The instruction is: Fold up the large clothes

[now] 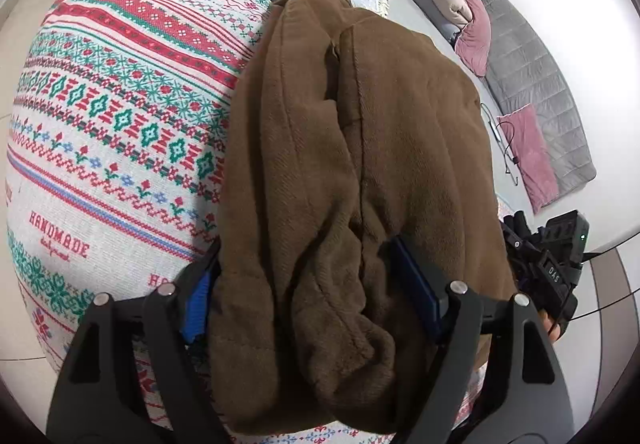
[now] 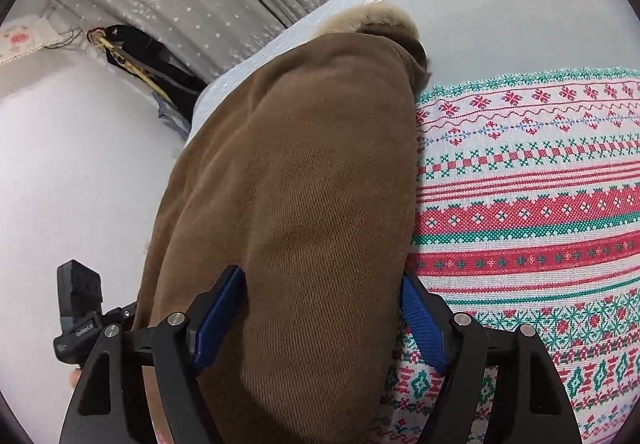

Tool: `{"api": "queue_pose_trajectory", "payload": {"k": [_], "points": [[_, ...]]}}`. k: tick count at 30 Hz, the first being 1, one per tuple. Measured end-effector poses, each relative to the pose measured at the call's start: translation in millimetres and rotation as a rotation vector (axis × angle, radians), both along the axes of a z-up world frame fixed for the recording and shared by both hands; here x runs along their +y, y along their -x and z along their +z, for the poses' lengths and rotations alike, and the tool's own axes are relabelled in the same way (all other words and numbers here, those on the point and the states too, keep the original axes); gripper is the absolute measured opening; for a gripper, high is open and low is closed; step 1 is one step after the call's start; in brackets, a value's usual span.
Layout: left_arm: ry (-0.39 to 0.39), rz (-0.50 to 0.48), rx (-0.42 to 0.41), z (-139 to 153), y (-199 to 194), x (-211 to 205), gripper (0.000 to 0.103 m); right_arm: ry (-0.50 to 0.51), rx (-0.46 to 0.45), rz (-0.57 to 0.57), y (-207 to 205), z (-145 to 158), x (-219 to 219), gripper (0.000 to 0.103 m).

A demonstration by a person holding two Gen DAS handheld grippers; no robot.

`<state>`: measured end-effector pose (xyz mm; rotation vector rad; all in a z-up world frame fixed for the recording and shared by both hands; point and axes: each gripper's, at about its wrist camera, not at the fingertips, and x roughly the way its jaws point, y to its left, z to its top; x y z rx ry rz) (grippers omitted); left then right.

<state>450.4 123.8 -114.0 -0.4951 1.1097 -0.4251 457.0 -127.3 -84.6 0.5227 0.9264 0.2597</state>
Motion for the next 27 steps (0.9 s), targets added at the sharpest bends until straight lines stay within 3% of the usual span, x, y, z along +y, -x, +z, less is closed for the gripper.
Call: {"api": "queue_pose_trajectory", "payload": {"k": [14,23,25,27], "points": [[-0.043,0.026,-0.017,0.8,2.4,-5.9,0.070,0.035,-0.020,0.010,2.6,-0.7,-1.6,0.073],[-0.001,0.021,-0.002,-3.1,-7.2,-9.2,0.077,0.041,-0.025,0.012,2.1,-1.9,-1.3,0.072],[-0.005,0.023,-0.024,-1.4,-5.4,-10.4,0.066,0.051,-0.035,0.018,2.1,-0.6,-1.3,0.069],[-0.009,0.042,-0.040,2.8,-2.8,-9.4,0.049,0.059,-0.052,0.027,2.7,2.1,-1.1,0.064]]}}
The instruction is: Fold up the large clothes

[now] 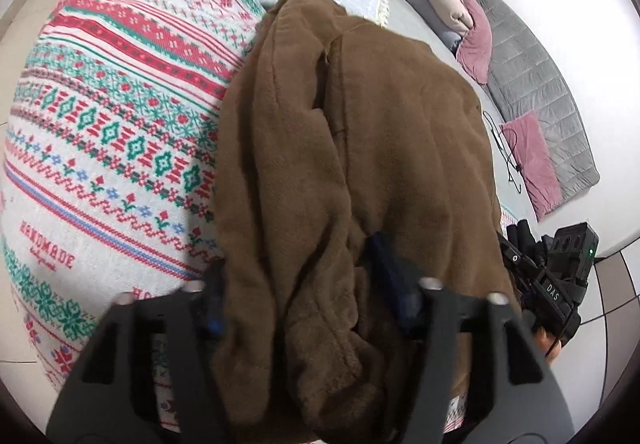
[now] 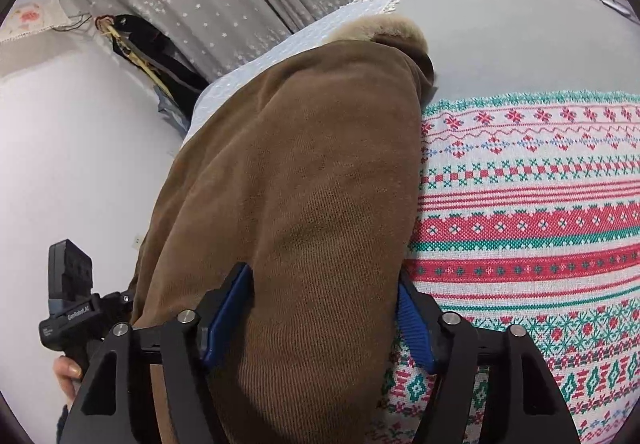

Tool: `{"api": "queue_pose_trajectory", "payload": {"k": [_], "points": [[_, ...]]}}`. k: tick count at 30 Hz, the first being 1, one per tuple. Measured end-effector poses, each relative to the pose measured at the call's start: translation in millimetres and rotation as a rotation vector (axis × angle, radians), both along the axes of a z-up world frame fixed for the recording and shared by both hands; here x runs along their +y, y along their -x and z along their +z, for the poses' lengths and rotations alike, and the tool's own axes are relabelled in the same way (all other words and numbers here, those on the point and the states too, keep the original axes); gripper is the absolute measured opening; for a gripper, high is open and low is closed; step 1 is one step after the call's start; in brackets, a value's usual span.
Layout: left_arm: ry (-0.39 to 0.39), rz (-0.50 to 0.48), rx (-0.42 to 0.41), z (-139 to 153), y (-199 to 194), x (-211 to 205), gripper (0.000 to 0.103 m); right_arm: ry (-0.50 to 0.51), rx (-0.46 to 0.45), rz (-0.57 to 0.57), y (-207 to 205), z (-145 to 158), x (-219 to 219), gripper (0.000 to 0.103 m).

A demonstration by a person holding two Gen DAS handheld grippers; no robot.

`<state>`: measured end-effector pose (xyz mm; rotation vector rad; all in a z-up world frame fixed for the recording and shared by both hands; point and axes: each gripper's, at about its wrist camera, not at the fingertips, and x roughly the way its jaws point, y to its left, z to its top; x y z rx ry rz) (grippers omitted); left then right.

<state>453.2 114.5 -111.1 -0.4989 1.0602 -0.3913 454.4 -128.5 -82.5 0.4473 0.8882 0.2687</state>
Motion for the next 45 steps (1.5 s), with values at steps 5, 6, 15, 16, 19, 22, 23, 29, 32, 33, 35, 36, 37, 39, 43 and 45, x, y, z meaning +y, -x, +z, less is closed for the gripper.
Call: {"api": "queue_pose_trajectory", "payload": {"k": [5,6,15,16,19,22,23,29,32,33,35,36,37,39,43,45], "points": [[-0.028,0.047,-0.026,18.6,2.5,-1.4,0.033,0.028,-0.040,0.023,1.5,13.4,1.2,0.050],[-0.032,0.056,-0.039,26.8,2.8,-2.5,0.032,0.044,-0.045,0.029,1.6,17.2,2.4,0.048],[-0.016,0.019,-0.169,110.8,43.3,-35.3,0.029,0.134,-0.157,0.052,21.7,85.9,-9.0,0.041],[-0.015,0.010,-0.177,116.4,51.4,-40.1,0.029,0.141,-0.174,0.053,30.4,97.1,-13.9,0.040],[0.008,-0.017,-0.208,132.5,90.0,-62.2,0.029,0.176,-0.214,0.059,61.7,124.4,-28.7,0.040],[0.011,-0.054,-0.246,142.4,130.9,-88.6,0.029,0.208,-0.251,0.062,105.9,145.0,-52.3,0.040],[0.010,-0.070,-0.253,144.7,143.2,-96.7,0.029,0.214,-0.261,0.060,119.4,149.3,-59.1,0.040],[0.018,-0.130,-0.264,133.0,221.7,-132.7,0.029,0.231,-0.279,0.050,212.1,151.8,-105.8,0.040],[-0.016,-0.152,-0.158,89.4,246.1,-143.5,0.030,0.211,-0.229,0.063,248.3,121.3,-124.8,0.040],[-0.039,-0.157,-0.094,68.6,247.5,-147.2,0.031,0.199,-0.197,0.062,256.8,108.2,-131.1,0.041],[-0.086,-0.144,0.011,29.8,245.6,-145.3,0.033,0.194,-0.083,0.061,260.4,67.7,-138.6,0.042],[-0.077,-0.136,0.036,17.9,245.5,-140.6,0.036,0.205,-0.003,0.054,258.3,43.6,-141.8,0.044],[-0.026,-0.132,0.037,11.4,246.1,-132.7,0.037,0.210,0.057,0.042,256.4,26.1,-143.2,0.048],[0.004,-0.137,0.038,14.1,243.4,-123.8,0.038,0.134,0.048,0.031,261.2,25.3,-156.4,0.049],[0.003,-0.152,0.041,17.3,237.6,-119.8,0.039,0.113,0.055,0.015,261.8,21.4,-164.4,0.053],[0.008,-0.155,0.048,20.3,235.1,-118.7,0.040,0.098,0.060,-0.008,266.3,24.4,-163.0,0.054]]}}
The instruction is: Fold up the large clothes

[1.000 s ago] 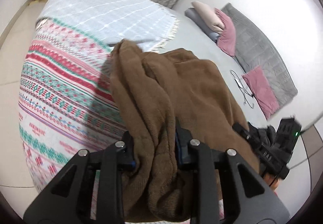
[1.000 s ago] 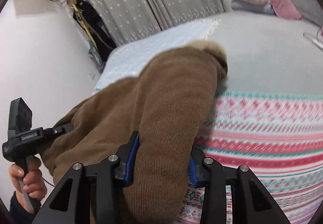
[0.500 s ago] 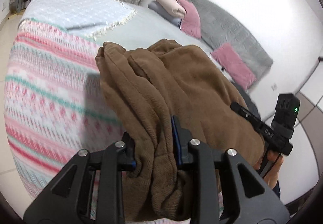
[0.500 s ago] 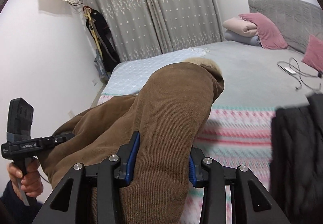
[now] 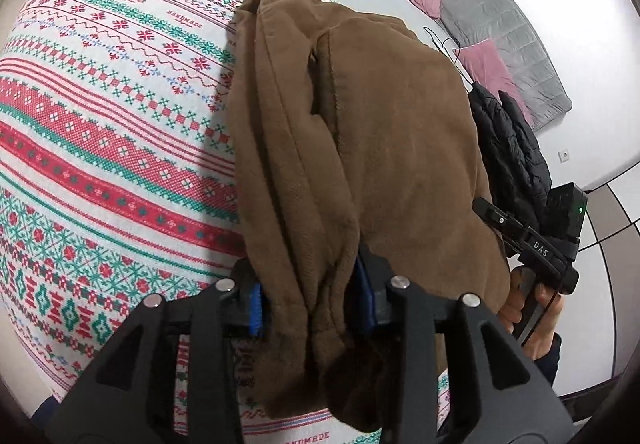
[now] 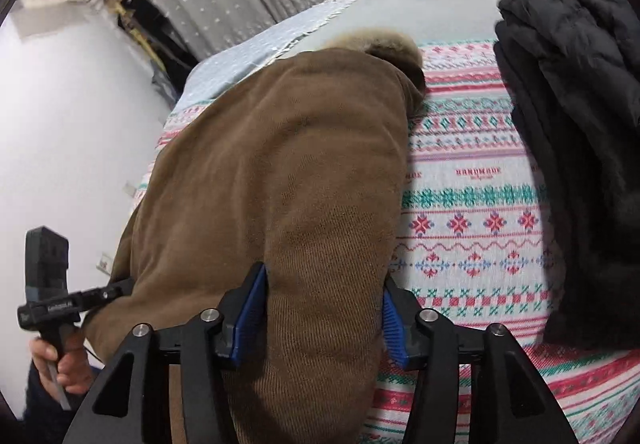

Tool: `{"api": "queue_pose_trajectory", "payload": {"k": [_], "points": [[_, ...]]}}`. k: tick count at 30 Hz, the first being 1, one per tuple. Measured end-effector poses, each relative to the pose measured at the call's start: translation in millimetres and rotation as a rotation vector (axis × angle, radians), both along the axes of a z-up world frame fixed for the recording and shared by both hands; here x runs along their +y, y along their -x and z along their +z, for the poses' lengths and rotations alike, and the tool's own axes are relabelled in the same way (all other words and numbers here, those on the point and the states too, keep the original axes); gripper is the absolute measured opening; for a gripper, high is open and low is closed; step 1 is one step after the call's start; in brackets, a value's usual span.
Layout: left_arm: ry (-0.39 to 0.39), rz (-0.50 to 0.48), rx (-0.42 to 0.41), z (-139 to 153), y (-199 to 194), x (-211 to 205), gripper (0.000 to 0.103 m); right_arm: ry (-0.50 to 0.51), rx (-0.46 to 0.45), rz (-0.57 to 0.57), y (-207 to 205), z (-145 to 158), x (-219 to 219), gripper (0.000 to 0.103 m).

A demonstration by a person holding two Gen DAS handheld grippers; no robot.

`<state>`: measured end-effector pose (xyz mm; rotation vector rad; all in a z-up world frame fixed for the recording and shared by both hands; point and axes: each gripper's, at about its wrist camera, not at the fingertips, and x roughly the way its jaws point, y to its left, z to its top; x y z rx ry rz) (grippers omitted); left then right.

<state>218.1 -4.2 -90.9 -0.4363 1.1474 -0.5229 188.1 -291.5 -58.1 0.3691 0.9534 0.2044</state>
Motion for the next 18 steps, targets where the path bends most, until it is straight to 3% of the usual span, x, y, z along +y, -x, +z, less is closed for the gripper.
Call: {"api": "queue_pose_trajectory", "payload": {"k": [4,7,9,12,14,15,18], "points": [[0.013,0.006,0.006,9.3,7.7,-1.0,0.041,0.037,-0.012,-0.034,7.3,10.6,5.1,0.058],[-0.018,0.032,-0.012,18.7,11.7,7.6,0.041,0.135,-0.067,-0.036,22.8,26.4,12.8,0.058],[-0.078,0.070,-0.078,37.3,20.4,14.7,0.041,0.197,-0.125,-0.032,35.6,35.6,17.2,0.058],[-0.125,0.105,-0.206,66.1,37.5,16.5,0.041,0.189,-0.188,-0.020,54.6,49.7,22.6,0.057],[-0.159,0.073,-0.283,76.3,49.3,2.8,0.042,0.189,-0.205,-0.014,62.0,53.0,29.2,0.045],[-0.199,0.035,-0.309,75.9,56.1,-12.0,0.042,0.198,-0.197,-0.008,63.5,52.5,33.1,0.034],[-0.303,-0.022,-0.334,61.3,65.8,-43.0,0.042,0.234,-0.177,0.023,69.2,46.3,50.9,0.024]]}}
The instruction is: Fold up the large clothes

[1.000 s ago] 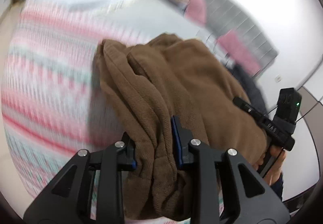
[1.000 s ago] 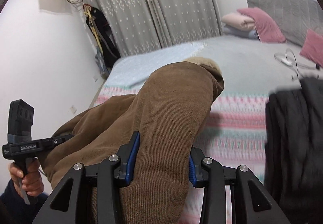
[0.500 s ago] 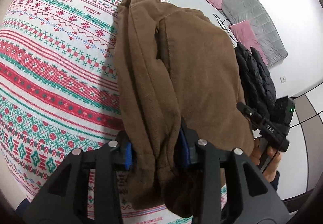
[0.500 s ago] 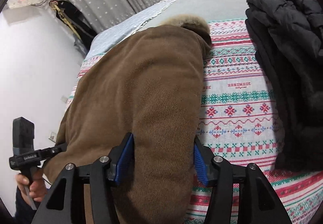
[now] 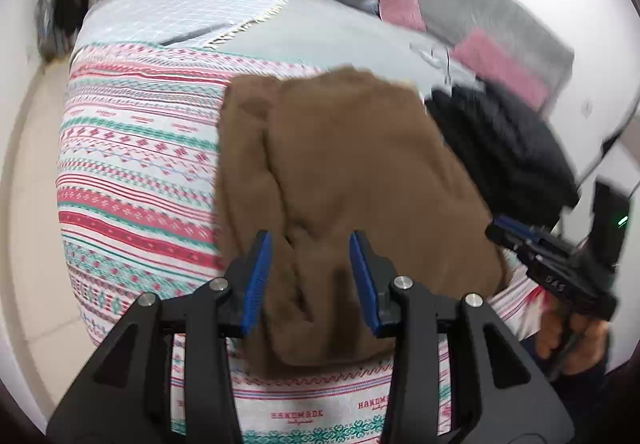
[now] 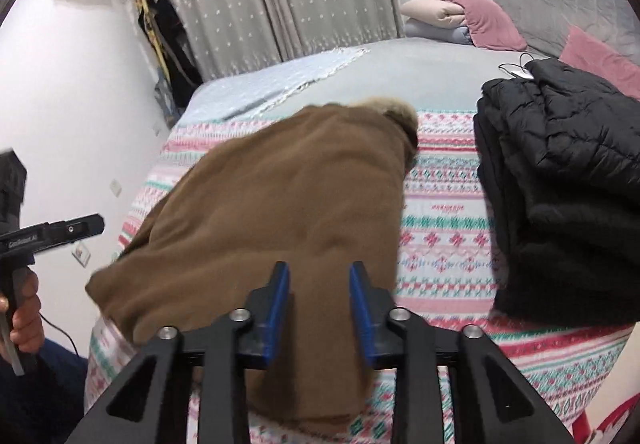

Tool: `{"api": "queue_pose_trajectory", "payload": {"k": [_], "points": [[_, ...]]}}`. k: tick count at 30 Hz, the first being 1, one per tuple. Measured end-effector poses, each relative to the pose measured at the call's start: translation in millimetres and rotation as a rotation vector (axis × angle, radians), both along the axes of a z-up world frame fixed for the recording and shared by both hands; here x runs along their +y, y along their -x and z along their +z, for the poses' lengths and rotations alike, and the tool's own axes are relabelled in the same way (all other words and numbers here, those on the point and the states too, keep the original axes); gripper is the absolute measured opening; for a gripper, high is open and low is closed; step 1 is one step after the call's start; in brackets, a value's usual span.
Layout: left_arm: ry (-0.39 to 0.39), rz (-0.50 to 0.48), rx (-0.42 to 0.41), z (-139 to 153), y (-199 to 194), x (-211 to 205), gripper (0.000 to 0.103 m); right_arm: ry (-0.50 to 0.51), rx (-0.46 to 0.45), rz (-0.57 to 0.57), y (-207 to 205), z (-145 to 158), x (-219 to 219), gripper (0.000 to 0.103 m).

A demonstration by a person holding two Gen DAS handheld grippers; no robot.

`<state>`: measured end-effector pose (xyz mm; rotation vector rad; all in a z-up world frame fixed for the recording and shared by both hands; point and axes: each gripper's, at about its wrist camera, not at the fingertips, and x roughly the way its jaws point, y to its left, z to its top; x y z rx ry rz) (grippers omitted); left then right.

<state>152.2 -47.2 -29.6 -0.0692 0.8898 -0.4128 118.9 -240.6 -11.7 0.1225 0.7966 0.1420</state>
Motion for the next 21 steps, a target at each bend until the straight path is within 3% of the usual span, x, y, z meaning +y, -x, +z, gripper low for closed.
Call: {"api": "queue_pose_trajectory", "payload": {"k": [4,11,17,21], "points": [[-0.091,0.019,-0.005,-15.9,3.1,-17.5,0.041,0.116,-0.013,-0.012,13.0,-9.2,23.9,0.023],[-0.215,0.061,-0.008,-36.6,9.0,-29.1,0.042,0.135,0.023,-0.036,13.9,-28.6,30.0,0.023],[-0.143,0.079,0.068,-47.8,0.5,-18.1,0.043,0.148,0.016,-0.070,13.2,-45.9,32.4,0.023],[-0.160,0.072,0.033,-46.1,6.8,-20.4,0.044,0.162,0.011,-0.076,15.0,-44.6,34.3,0.023]]}}
